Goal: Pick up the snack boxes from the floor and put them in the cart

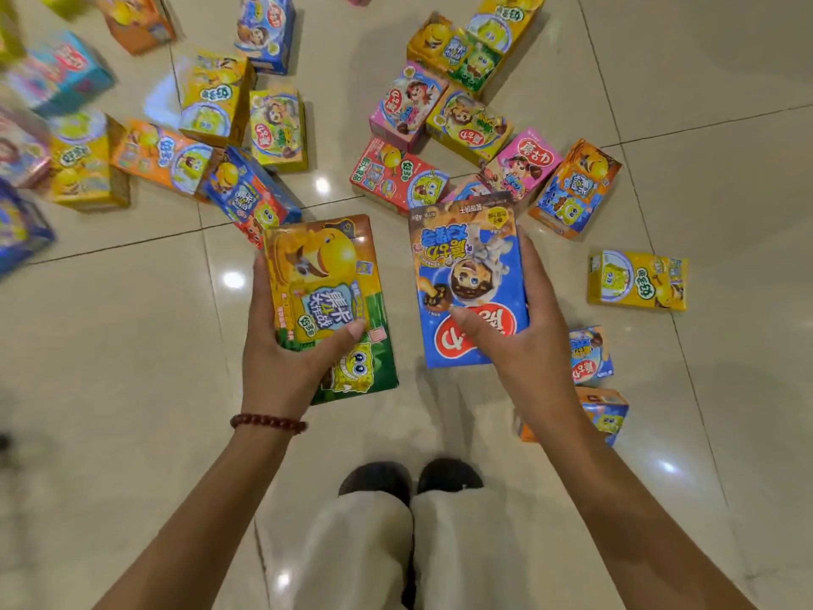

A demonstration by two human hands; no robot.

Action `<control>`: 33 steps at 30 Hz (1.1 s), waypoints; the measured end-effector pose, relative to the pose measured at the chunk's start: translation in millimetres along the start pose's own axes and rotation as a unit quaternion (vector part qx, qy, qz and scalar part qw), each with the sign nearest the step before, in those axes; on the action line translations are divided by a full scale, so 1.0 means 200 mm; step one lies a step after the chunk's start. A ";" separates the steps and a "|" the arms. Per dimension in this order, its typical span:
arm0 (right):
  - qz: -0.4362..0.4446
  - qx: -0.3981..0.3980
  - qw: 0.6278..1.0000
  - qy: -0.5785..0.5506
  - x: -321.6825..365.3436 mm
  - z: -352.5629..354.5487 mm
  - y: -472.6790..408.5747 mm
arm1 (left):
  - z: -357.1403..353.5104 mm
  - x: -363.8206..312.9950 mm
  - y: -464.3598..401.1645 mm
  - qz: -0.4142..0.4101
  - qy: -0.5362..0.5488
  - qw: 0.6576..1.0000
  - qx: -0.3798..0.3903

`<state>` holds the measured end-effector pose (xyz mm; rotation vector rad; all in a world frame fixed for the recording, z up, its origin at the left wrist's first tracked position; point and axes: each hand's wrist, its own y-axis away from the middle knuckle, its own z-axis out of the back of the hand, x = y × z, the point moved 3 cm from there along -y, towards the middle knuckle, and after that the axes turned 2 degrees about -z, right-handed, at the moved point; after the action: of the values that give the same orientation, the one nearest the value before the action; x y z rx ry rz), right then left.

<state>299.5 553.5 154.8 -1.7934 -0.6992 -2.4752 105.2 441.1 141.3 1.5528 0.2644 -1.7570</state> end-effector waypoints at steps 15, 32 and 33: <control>0.053 0.089 0.994 -0.043 1.56 0.02 0.39 | 0.69 -1.46 0.38 -0.047 0.034 0.996 -0.072; 0.268 0.232 0.933 -0.066 3.09 0.01 0.82 | 1.34 -2.72 0.99 -0.187 0.062 0.943 -0.268; 0.280 0.245 0.926 -0.065 3.15 -0.02 0.86 | 1.41 -2.76 1.04 -0.191 0.058 0.938 -0.284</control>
<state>122.8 554.9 784.3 -1.6641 -0.6221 -1.6538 10.0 347.2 780.8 1.2244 1.0954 -1.6586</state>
